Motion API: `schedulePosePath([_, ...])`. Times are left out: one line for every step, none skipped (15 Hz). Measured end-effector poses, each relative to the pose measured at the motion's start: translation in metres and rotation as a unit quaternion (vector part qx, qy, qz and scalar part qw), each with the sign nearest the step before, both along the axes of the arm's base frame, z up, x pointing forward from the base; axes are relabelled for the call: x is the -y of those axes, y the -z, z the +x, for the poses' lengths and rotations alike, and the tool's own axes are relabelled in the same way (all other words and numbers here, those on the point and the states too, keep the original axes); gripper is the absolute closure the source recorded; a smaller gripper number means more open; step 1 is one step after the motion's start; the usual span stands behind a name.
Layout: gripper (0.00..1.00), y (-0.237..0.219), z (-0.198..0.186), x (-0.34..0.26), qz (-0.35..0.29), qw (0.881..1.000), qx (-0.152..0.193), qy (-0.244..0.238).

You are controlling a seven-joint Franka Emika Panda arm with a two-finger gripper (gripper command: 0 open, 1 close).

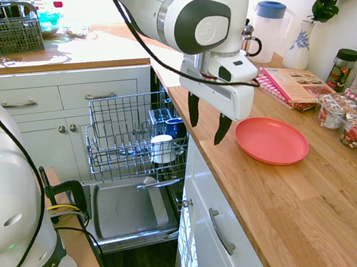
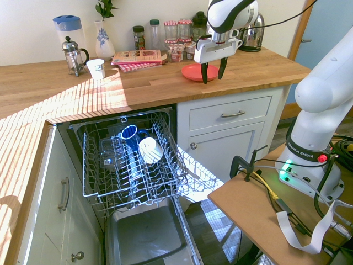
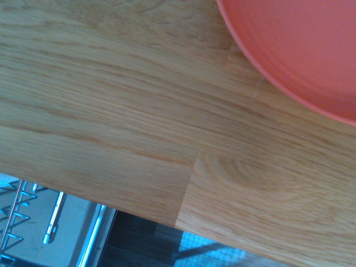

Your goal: Put the plate in the dishwasher

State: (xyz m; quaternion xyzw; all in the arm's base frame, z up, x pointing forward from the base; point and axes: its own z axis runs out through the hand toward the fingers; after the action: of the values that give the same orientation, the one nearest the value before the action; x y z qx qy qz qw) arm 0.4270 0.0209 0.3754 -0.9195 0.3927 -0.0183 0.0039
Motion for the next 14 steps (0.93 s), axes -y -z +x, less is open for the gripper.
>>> schedulePosePath([0.0, 0.001, 0.0, 0.0, 0.001, 1.0, -0.001, 0.001])
schedulePosePath([0.0, 0.001, 0.0, 0.002, 0.007, 1.0, -0.001, 0.007])
schedulePosePath([0.0, 0.001, 0.0, 0.01, 0.016, 1.0, -0.001, 0.017])
schedulePosePath([0.0, 0.001, 0.001, 0.025, 0.025, 0.999, 0.0, 0.029])
schedulePosePath([0.0, 0.001, 0.0, 0.044, 0.034, 0.999, 0.002, 0.041])
schedulePosePath([0.0, 0.001, 0.0, 0.063, 0.042, 0.998, 0.008, 0.053])
schedulePosePath([0.0, 0.002, 0.0, 0.08, 0.049, 0.997, 0.016, 0.062])
schedulePosePath([0.0, 0.005, 0.001, 0.095, 0.059, 0.995, 0.027, 0.073])
schedulePosePath([0.0, 0.009, 0.003, 0.108, 0.07, 0.993, 0.039, 0.084])
schedulePosePath([0.0, 0.015, 0.005, 0.12, 0.078, 0.991, 0.047, 0.096])
schedulePosePath([0.0, 0.021, 0.008, 0.131, 0.088, 0.988, 0.056, 0.11])
schedulePosePath([0.0, 0.027, 0.013, 0.142, 0.098, 0.985, 0.066, 0.122])
schedulePosePath([0.0, 0.03, 0.018, 0.152, 0.111, 0.982, 0.074, 0.133])
schedulePosePath([0.0, 0.031, 0.024, 0.161, 0.126, 0.979, 0.084, 0.139])
